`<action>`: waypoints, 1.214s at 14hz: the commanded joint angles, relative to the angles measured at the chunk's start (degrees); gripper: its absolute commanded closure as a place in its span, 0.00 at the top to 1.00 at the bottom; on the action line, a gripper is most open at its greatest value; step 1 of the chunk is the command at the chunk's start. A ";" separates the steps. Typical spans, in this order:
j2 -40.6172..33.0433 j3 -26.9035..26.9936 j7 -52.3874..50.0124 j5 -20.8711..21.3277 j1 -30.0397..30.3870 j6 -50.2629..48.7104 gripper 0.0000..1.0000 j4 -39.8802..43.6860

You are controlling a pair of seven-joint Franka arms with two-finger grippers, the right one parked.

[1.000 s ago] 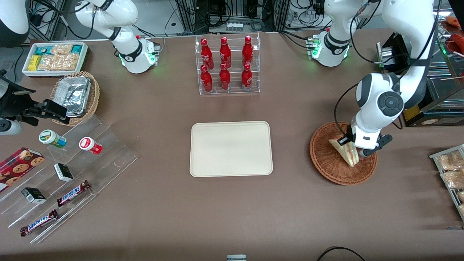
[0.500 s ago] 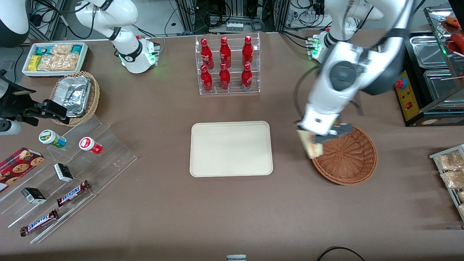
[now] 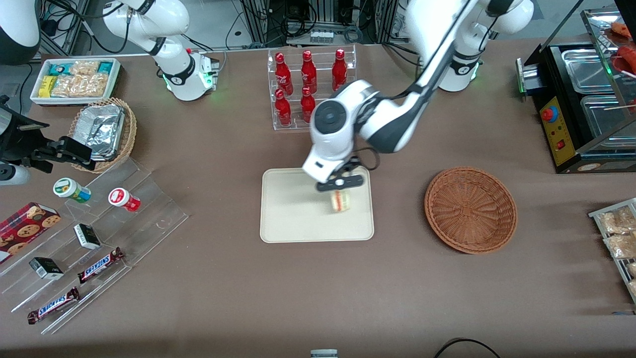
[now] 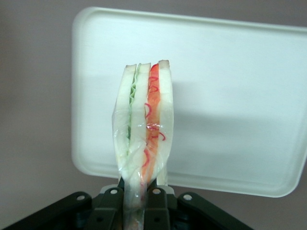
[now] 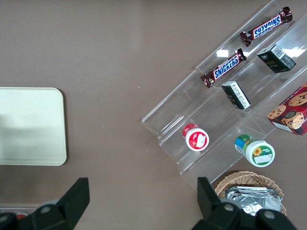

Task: Place sandwich from basket to tray
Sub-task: 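Lower the sandwich onto the tray and open the left gripper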

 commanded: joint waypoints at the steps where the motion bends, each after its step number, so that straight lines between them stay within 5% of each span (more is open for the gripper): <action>1: 5.97 1.09 -0.16 0.86 -3.21 3.49 0.00 5.69; 8: 11.70 1.18 -0.24 4.64 -4.89 9.84 0.00 7.63; 9: 11.70 1.18 -0.16 4.72 -4.89 9.84 0.19 7.37; 10: 11.61 1.27 0.10 4.64 -4.80 9.84 0.54 7.45; 12: 11.44 1.27 0.28 4.81 -4.71 9.75 0.88 7.46; 13: 11.00 1.27 -0.06 4.73 -4.71 9.49 0.98 7.46; 17: 1.97 1.36 -0.24 2.98 -1.12 -0.94 0.99 7.46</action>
